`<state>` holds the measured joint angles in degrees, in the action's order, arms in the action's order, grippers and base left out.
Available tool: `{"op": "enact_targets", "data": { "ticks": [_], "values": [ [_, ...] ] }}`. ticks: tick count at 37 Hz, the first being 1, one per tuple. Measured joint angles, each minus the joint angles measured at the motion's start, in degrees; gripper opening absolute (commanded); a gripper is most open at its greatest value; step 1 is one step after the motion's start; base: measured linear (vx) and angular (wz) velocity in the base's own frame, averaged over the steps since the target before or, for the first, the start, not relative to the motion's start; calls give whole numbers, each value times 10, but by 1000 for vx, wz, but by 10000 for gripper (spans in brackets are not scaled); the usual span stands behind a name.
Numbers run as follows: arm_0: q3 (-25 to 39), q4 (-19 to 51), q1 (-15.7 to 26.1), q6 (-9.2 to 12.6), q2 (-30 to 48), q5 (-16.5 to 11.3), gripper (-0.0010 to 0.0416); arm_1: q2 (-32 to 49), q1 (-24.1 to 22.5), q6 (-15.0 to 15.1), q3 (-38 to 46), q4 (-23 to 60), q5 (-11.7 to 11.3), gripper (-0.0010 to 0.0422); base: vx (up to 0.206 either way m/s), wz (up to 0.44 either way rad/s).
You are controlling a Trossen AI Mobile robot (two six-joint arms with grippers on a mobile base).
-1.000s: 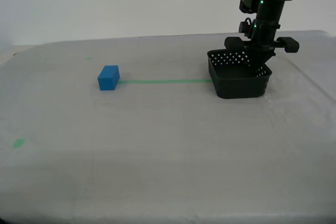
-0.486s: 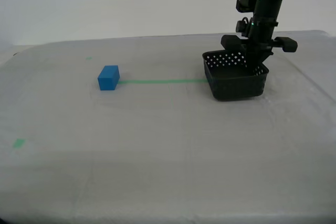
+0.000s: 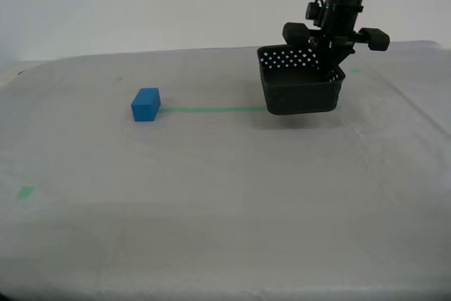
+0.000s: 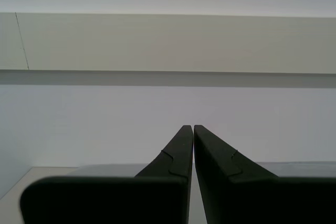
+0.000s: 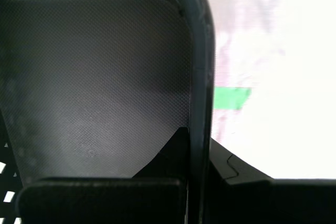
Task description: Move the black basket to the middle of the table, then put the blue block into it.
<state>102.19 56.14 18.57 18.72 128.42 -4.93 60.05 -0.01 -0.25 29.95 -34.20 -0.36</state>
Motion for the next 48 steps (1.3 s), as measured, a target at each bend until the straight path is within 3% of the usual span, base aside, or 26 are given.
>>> {"op": "enact_targets", "data": {
  "ticks": [19, 32, 38, 48],
  "values": [
    [0, -4, 93, 85, -7, -5, 0, 0, 0, 0, 0, 0, 0, 0, 0, 0],
    [2, -63, 126, 131, -7, -14, -1, 0, 0, 0, 0, 0, 0, 0, 0, 0],
    [24, -55, 126, 139, -3, -28, -1, 0, 0, 0, 0, 0, 0, 0, 0, 0],
    [87, 11, 120, 141, -3, -14, -1, 0, 0, 0, 0, 0, 0, 0, 0, 0]
  ]
}}
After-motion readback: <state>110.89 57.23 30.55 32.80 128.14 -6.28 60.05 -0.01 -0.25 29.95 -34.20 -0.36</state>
